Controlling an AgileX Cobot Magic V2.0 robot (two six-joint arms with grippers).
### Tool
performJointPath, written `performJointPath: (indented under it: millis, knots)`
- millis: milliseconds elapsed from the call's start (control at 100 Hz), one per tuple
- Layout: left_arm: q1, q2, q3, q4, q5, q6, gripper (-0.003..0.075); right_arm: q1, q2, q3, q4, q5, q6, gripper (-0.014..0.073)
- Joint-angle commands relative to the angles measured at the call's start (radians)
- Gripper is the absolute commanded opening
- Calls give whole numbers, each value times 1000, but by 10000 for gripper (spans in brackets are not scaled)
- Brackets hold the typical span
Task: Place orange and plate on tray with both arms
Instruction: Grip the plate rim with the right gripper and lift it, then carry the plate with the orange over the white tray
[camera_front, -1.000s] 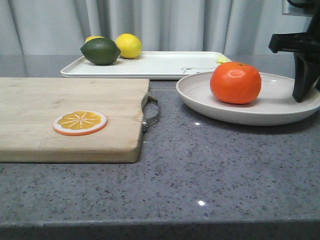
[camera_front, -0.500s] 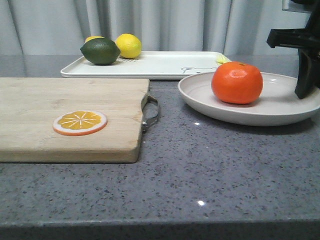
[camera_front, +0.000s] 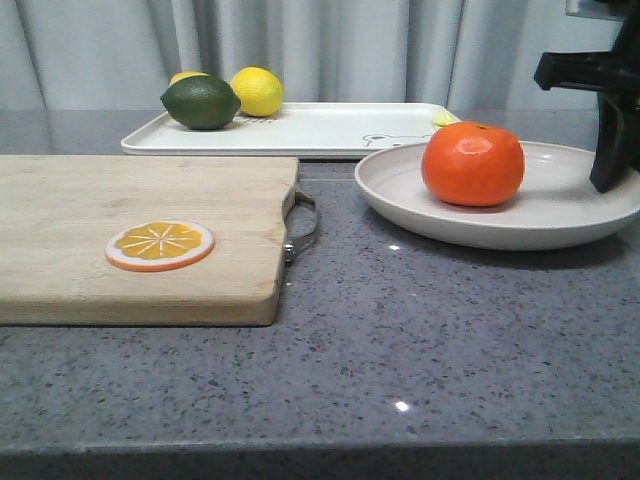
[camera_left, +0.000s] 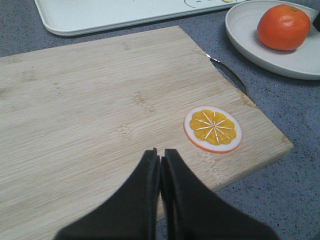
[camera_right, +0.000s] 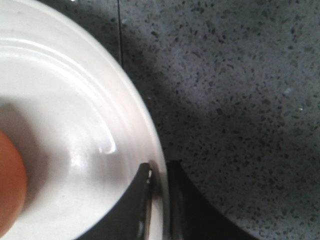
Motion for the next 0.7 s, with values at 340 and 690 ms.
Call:
performJointPath:
  millis: [340,690]
  knots:
    - [5,0,-27,-58,-63,-7,-19,2,-46,-204,82,7,-13,-64]
    - [5,0,-27,-58,-63,-7,-19,2,150,-458,287,21,-108,-64]
